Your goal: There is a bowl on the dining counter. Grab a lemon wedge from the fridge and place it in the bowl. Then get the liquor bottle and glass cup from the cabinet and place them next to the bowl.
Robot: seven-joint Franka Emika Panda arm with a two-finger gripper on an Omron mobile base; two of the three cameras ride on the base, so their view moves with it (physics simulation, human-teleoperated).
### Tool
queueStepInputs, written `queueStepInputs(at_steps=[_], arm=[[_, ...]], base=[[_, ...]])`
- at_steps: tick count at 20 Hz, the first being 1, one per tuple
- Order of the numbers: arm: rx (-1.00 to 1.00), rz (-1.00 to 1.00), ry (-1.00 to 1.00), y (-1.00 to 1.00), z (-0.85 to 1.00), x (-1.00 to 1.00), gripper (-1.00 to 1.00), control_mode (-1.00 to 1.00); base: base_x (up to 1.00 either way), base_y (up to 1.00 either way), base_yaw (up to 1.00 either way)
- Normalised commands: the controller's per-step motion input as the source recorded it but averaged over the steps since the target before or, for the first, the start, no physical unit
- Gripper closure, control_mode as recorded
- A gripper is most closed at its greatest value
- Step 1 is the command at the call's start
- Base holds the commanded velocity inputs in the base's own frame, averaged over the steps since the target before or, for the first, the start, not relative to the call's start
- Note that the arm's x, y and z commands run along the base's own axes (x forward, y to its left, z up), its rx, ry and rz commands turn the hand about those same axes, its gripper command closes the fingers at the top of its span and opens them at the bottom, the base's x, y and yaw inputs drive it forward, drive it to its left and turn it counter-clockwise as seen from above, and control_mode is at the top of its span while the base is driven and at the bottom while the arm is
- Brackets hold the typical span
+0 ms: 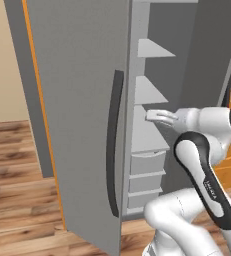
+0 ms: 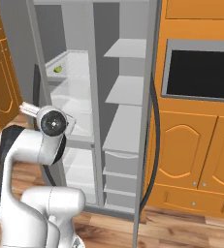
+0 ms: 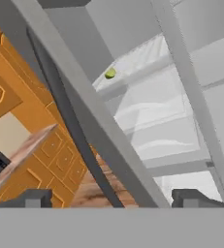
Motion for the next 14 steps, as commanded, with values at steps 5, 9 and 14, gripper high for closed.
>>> queueStepInputs(at_steps=[5, 9, 14], arm=[[0.26, 0.00, 0.12, -0.45, -0.04, 0.10, -1.00, -1.00], [0.27, -0.02, 0.09, -0.17, -0.11, 0.48, -1.00, -1.00], [0.22, -0.04, 0.10, -0.02, -0.05, 0.62, -1.00, -1.00]], base=[[0.00, 0.00, 0.00], [0.00, 0.00, 0.00], [0.00, 0.00, 0.00]])
